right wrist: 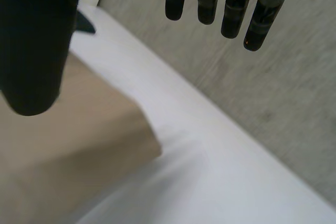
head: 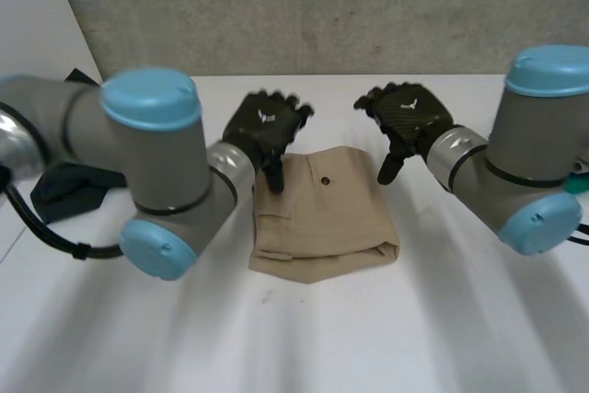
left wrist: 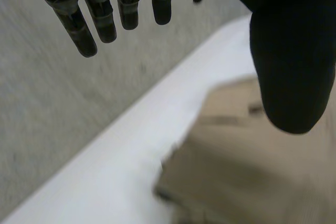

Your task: Fold the laundry.

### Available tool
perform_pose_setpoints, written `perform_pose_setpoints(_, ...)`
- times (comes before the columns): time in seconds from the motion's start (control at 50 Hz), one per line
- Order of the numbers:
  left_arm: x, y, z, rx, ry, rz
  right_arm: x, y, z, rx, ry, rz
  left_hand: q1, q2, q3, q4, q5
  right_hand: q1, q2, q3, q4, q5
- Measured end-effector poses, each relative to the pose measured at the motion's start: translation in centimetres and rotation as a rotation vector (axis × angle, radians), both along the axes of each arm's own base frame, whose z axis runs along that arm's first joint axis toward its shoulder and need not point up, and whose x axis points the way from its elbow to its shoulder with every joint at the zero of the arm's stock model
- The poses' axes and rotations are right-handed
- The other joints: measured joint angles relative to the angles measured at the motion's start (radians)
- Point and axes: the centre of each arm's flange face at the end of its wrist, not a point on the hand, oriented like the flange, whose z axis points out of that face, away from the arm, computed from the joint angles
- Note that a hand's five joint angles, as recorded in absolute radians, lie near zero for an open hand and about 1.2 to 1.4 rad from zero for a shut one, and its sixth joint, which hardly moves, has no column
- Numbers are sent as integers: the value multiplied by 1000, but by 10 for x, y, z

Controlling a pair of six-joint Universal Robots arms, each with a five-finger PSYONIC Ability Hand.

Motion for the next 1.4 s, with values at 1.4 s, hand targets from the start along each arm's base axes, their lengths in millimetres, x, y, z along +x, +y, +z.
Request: perform_pose_setpoints(1.4, 26, 48, 81, 91, 134, -297, 12, 11, -71, -118, -28, 124, 0, 0, 0, 0, 0, 718, 927, 963, 945, 777)
